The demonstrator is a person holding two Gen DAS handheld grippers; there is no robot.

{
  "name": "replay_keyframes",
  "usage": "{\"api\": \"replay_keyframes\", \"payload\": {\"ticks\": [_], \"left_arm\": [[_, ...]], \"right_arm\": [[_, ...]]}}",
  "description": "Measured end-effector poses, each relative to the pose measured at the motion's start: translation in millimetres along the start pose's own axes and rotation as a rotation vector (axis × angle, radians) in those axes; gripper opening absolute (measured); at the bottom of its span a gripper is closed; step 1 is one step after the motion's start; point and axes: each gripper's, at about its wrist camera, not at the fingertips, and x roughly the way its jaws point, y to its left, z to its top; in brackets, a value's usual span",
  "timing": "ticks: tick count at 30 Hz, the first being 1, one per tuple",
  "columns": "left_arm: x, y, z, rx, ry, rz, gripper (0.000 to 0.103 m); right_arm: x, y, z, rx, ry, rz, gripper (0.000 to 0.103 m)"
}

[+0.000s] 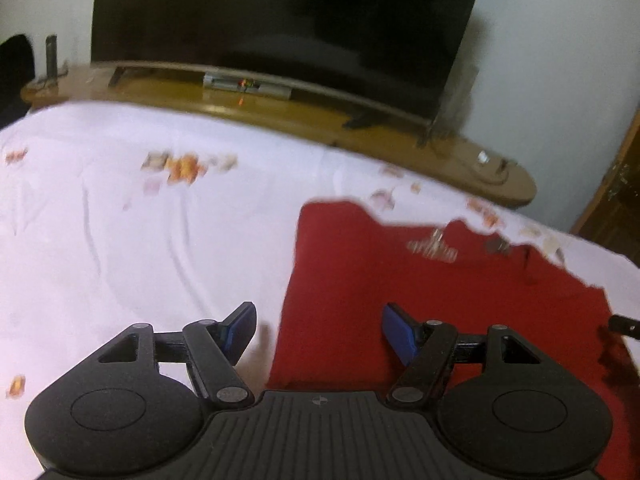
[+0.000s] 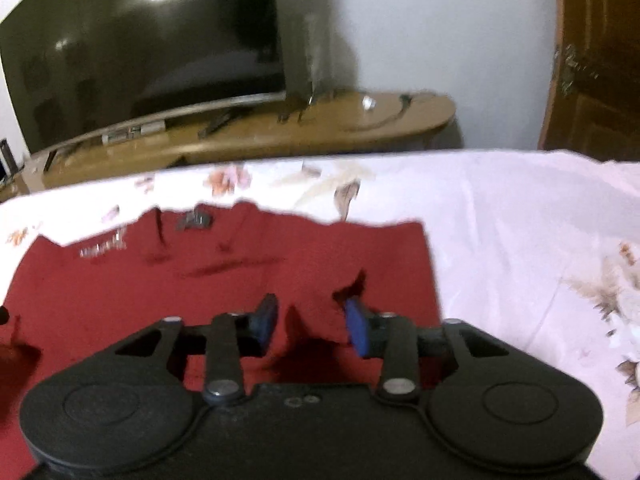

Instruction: Fold small clothes

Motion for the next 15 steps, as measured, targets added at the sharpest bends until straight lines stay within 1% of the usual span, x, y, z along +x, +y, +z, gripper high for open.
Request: {"api": "replay_keyframes", "payload": {"ticks": [2,3,4,5,6,7,8,9,10,11,12,15], "left_arm": [[10,-4,6,-0.002,0.017,-0.008,0.069],[20,-6,6,0.000,0.044,-0.005,0.069],[29,-5,4,0.000,0.073,0.011,0.069],[40,-3,0,-0.007,0.112,0.028,0.069],[40,-2,-3,-0.005,0.087,0.023,0.069],[39,-3,-2,0.009,0.089,0.029,0.069],[36,-3,0,0.003,0.090,0.025,0.069],[31,-4,3,-0.006,0.067,0.005,0.069],[24,-6,6,0.005,0.032,-0.009,0.069],[21,-11,11,0.025,0.013,-0.009,0.069],[21,-16,16,0.036,0.006,-0.030,0.069],[40,-30,26,0.049,0.043,-0.094,0.069]], "right_arm": [[-6,5,2,0.013,-0.021,0.026,0.043],[-5,8,3,0.014,-0.024,0.042,0.041],[-2,14,1,0.004,-0.014,0.054,0.039],[6,21,-3,-0.012,0.016,0.061,0.038],[14,24,-5,-0.021,0.052,0.056,0.037],[22,25,-10,-0.020,0.093,0.049,0.037],[24,24,-13,-0.018,0.093,0.053,0.037],[22,24,-12,-0.019,0.086,0.056,0.037],[20,24,-10,-0.014,0.081,0.062,0.038],[16,23,-6,-0.004,0.065,0.072,0.038],[13,23,-1,-0.001,0.046,0.073,0.039],[16,25,12,-0.011,0.017,0.058,0.040]]}}
